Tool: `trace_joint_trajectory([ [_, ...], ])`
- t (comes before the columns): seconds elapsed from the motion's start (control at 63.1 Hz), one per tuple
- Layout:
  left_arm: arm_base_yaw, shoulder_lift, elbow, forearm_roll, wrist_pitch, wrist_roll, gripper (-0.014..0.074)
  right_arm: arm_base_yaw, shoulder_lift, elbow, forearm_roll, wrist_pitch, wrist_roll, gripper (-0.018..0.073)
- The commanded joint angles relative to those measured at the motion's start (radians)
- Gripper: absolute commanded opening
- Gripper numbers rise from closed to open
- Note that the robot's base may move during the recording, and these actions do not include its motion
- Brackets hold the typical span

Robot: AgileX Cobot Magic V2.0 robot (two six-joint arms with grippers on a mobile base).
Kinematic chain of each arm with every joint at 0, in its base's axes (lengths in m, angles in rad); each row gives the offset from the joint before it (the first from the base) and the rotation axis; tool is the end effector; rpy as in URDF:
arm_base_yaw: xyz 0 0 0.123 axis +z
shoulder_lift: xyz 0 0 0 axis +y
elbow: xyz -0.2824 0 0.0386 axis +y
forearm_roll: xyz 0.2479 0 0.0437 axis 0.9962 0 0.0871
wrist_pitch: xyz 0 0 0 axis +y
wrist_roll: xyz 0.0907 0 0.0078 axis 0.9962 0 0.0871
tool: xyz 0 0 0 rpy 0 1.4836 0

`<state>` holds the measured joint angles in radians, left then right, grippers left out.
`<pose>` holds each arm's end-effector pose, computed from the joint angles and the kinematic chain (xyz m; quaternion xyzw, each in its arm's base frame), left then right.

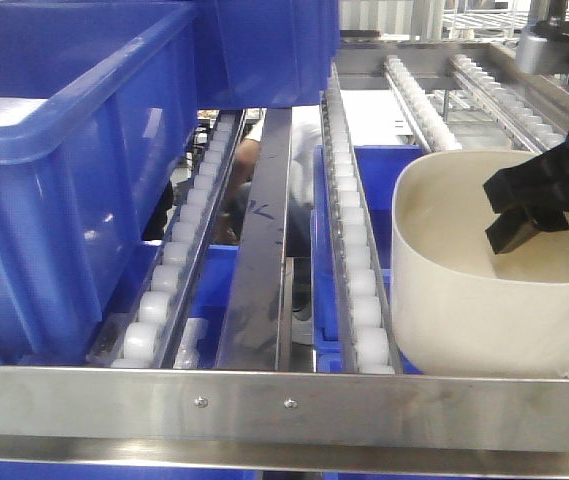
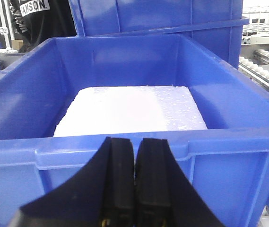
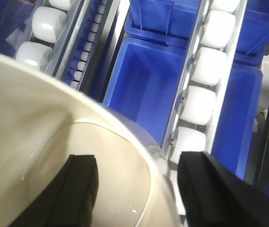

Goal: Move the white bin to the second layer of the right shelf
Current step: 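Open the right gripper and release the bin rim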

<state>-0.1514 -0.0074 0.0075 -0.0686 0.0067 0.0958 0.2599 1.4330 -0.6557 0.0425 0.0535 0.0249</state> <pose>0.0553 -0.0085 0.2104 0.0606 0.6754 -0.0458 0.7335 0.2645 0.0705 0.2036 -0.0885 0.9114 0.0665 0.3964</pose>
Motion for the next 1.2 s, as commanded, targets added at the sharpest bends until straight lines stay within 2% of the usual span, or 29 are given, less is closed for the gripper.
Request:
trace_joint_trajectory([
  [0.0,-0.002,-0.013,0.033,-0.005,-0.086,-0.007,0.0085,-0.003,-0.052,-0.021,0.002,-0.070,-0.001,0.0487],
  [0.554,-0.002,-0.013,0.033,-0.005,-0.086,-0.007,0.0085,-0.076,-0.150,-0.021,0.002,-0.068,-0.001,0.0487],
  [1.188,-0.002,-0.013,0.033,-0.005,-0.086,-0.007,0.0085,-0.076,-0.401,-0.021,0.002,-0.012,-0.001,0.0478],
])
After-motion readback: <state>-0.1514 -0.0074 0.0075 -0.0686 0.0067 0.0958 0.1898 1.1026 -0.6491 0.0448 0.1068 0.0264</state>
